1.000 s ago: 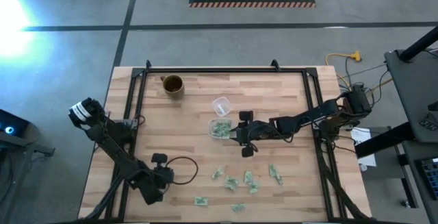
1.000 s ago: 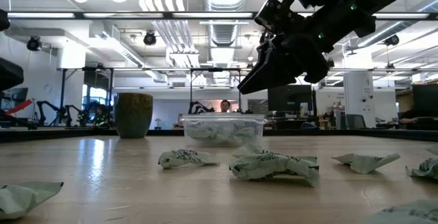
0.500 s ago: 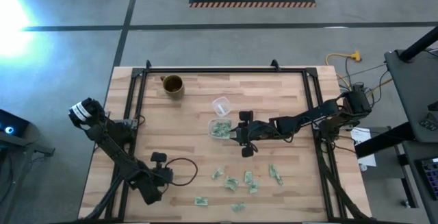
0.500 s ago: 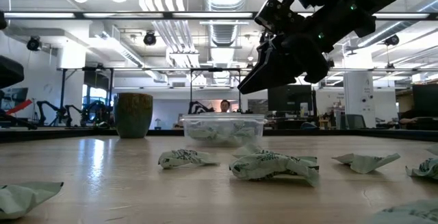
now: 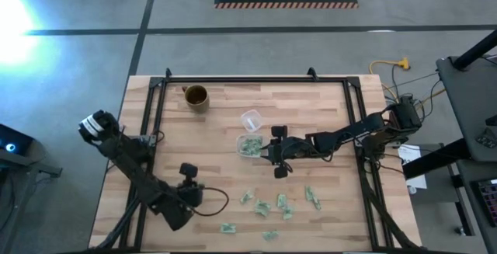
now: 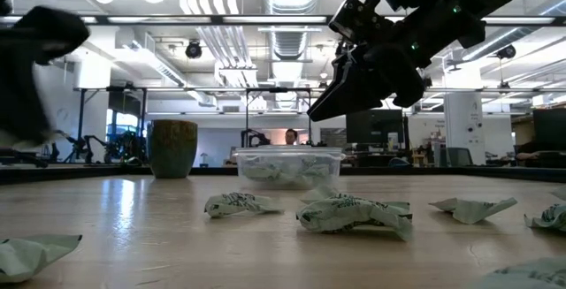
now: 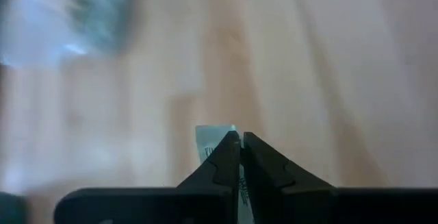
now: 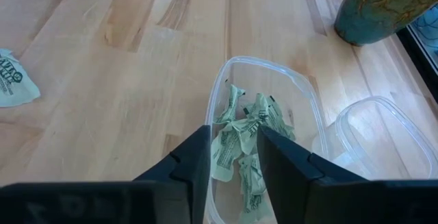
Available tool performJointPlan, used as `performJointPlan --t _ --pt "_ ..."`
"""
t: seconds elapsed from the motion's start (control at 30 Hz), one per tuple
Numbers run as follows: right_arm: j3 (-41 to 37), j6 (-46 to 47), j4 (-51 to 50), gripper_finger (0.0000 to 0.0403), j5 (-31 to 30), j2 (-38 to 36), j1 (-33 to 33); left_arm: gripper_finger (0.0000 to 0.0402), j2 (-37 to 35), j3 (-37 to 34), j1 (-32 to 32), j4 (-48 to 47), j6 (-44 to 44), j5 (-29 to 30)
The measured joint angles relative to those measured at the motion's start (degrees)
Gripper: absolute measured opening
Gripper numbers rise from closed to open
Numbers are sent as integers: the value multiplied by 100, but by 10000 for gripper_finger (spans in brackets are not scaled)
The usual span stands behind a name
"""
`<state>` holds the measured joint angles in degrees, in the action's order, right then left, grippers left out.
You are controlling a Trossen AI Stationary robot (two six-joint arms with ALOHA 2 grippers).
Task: Pick and place Stevia / Truvia into bins
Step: Put the stevia packet into the bottom transparent container
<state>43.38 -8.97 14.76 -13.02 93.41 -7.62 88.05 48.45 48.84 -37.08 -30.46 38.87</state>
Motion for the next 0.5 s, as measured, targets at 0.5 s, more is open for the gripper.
performJointPlan --t 0.5 --pt "0 -20 0 101 0 0 0 0 -6 91 -2134 1577 2990 980"
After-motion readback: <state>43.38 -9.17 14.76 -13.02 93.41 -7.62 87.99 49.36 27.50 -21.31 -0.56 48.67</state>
